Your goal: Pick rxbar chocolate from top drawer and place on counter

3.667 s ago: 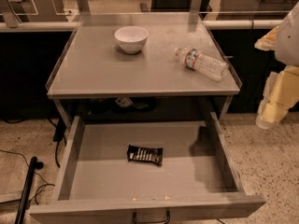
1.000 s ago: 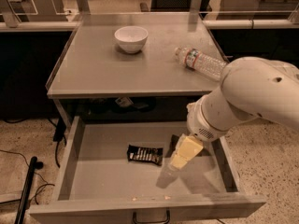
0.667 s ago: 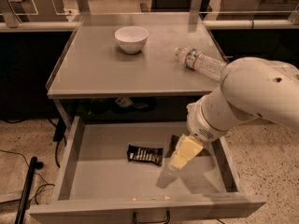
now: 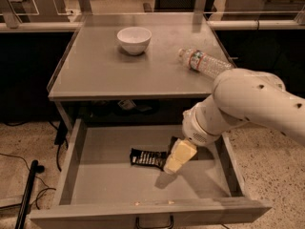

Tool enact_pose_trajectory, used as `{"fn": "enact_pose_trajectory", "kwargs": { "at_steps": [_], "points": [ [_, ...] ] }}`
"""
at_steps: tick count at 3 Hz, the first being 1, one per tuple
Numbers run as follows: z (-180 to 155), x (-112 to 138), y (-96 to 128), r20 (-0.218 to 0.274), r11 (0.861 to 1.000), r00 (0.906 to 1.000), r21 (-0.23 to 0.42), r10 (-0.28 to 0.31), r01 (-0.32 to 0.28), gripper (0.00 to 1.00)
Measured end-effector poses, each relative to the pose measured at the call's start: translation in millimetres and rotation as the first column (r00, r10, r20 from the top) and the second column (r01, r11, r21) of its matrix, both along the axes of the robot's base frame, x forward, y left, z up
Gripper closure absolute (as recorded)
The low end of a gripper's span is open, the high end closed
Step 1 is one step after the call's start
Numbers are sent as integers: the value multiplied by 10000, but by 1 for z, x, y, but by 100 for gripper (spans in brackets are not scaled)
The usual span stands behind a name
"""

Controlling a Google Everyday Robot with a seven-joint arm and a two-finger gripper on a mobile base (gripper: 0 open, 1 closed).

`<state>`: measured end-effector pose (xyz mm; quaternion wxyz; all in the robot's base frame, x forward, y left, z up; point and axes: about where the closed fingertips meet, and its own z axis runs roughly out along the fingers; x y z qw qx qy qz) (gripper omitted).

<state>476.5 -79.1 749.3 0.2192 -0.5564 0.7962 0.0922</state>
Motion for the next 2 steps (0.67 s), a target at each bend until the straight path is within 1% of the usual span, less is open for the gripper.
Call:
{"fn": "enact_pose_trajectory", "kwargs": {
  "at_steps": [1, 2],
  "points": [
    [-30, 19, 5, -62, 9984, 9995, 485, -298, 301, 0],
    [-46, 35, 10, -5, 9877, 9986, 1475, -526, 521, 0]
  ]
}}
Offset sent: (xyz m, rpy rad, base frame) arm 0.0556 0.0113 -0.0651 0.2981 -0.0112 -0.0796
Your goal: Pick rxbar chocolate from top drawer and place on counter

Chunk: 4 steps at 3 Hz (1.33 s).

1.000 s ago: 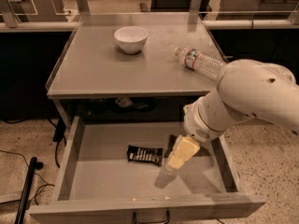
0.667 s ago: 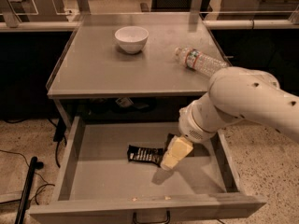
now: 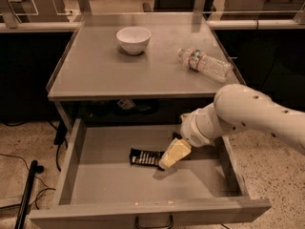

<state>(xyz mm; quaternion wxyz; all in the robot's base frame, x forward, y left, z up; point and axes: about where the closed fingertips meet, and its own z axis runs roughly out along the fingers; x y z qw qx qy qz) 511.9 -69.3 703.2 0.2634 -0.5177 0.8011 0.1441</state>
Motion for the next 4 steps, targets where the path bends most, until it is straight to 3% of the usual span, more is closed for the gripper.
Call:
{"fn": "enact_pose_trajectory", "kwargs": {
  "at_steps": [1, 2, 3, 4],
  "points": [
    [-11, 1, 9, 100, 9970, 9992, 670, 383, -389, 0],
    [-27, -12, 27, 270, 9824, 9836, 507, 1786, -1798, 0],
    [-54, -20, 42, 542, 9578, 9569, 205, 2853, -2868, 0],
    [-54, -21, 42, 539, 9595, 9586, 202, 2795, -2809, 0]
  ]
}}
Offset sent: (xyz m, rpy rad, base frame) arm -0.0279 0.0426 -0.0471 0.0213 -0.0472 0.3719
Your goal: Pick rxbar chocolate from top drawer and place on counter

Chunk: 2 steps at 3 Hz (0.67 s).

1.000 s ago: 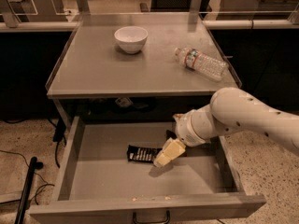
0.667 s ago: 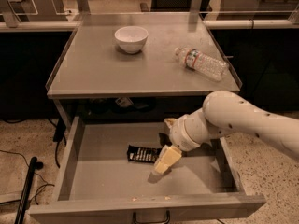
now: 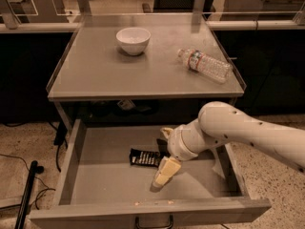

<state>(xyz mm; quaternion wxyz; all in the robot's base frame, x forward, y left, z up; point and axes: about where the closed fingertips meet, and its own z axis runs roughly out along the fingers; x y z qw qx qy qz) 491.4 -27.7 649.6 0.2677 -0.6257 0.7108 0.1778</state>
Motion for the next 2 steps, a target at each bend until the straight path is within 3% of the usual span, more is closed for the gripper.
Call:
{"fn": "enact_pose_trajectory", "kwargs": {
  "at_steps": [2],
  "points": [
    [-31, 4, 8, -670, 10000, 9977, 15, -93, 94, 0]
  ]
}}
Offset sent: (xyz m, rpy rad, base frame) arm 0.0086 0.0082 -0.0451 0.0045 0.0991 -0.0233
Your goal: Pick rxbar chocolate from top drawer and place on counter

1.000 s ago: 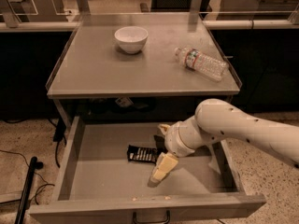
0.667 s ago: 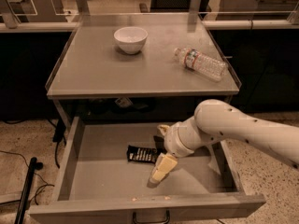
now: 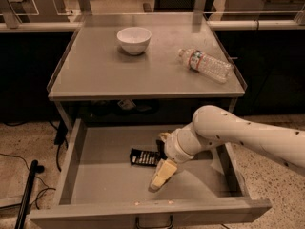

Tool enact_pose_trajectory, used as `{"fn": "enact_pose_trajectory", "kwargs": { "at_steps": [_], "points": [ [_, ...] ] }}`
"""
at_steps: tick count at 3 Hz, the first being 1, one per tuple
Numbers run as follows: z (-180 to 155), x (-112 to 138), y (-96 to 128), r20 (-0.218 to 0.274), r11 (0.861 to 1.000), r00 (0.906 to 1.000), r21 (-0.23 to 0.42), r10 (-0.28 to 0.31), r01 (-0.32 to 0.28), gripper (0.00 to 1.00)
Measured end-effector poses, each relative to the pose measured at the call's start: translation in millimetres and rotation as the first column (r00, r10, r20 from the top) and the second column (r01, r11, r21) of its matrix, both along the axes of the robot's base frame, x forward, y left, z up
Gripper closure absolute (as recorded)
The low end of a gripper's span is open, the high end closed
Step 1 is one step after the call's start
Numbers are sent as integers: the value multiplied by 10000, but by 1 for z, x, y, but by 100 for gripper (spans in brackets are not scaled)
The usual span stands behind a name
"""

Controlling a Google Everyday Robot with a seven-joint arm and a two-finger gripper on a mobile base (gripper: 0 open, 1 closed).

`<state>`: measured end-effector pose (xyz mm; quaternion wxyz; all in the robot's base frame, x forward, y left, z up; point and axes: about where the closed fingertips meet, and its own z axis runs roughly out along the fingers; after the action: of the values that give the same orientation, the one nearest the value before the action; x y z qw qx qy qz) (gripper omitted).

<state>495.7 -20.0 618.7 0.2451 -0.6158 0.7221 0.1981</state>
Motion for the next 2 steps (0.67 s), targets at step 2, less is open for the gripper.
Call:
{"fn": "enact_pose_trajectory", "kwargs": {
  "at_steps": [2],
  "points": [
    [-20, 6, 6, -278, 9995, 9992, 134, -299, 302, 0]
  ]
}}
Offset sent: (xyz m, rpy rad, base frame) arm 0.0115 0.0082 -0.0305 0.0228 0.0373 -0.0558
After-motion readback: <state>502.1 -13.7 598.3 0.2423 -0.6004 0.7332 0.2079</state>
